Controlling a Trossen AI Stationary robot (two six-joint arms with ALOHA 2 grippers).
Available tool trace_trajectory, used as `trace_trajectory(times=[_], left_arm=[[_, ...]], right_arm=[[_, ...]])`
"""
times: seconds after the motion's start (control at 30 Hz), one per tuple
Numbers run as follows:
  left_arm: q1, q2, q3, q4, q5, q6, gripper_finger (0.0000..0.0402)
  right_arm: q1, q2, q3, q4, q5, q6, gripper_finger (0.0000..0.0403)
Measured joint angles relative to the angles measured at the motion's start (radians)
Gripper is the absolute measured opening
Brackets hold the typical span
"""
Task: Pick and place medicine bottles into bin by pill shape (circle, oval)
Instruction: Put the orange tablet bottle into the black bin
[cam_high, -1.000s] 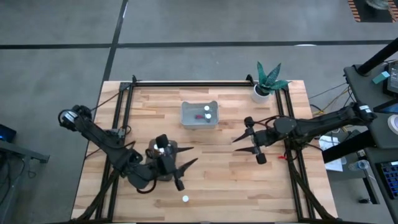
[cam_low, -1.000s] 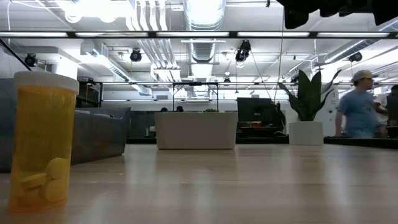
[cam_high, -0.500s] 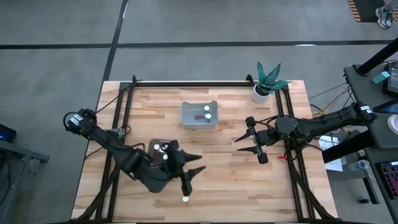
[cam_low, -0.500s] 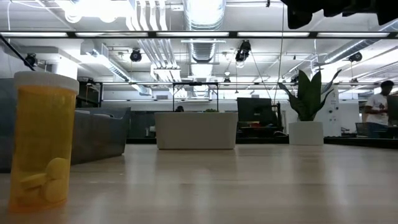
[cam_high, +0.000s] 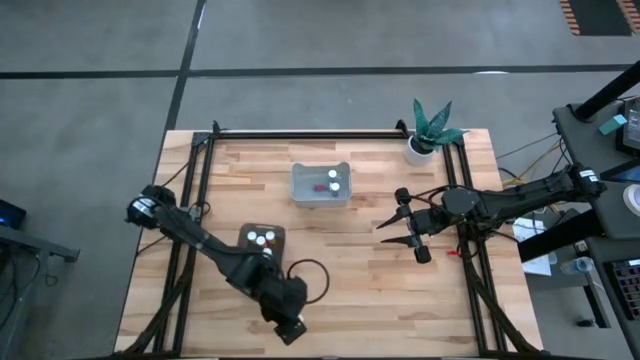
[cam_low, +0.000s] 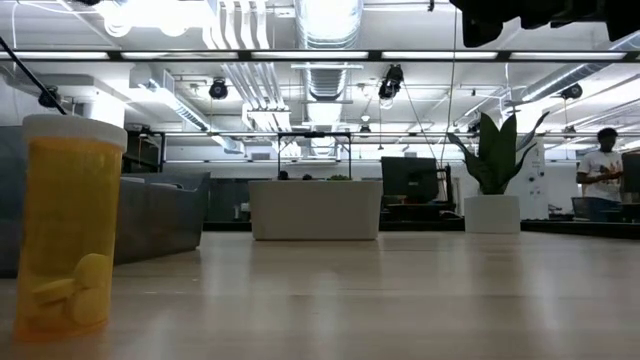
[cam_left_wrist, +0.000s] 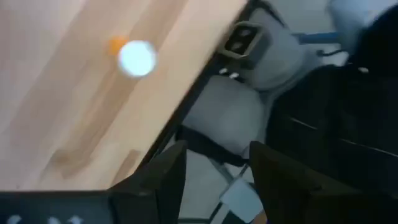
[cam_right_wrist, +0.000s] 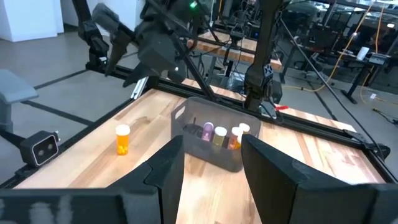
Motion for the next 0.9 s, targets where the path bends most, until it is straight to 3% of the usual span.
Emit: trace_trajectory(times=[0.17,0.3,0.47,0.63,0.77,0.9], left_arm=[[-0.005,0.046,0.073,-0.046,-0.006,-0.011,0.013],[-0.014,0.095,0.187,-0.092,-0.079,0.037,0.0101],[-0.023,0.196,0.352,-0.311,-0.162,0.122,0.0072],[-0.051,0.287,0.505,-0.521,-0.327,0.305,0.0054],[-0.088,0.318,0.538,-0.574,-0.441,0.417,0.0052],[-0.119,0.347,0.523,-0.578,-0.461,0.515,0.0052]], right_arm=[[-0.001,0.0,0.0,0.0,0.0,-0.004,0.015],[-0.001,0.0,0.0,0.0,0.001,-0.021,0.015],[-0.001,0.0,0.0,0.0,0.001,-0.039,0.015],[-0.001,0.0,0.0,0.0,0.001,-0.045,0.015],[-0.001,0.0,0.0,0.0,0.001,-0.045,0.015],[-0.003,0.0,0.0,0.0,0.002,-0.046,0.015]])
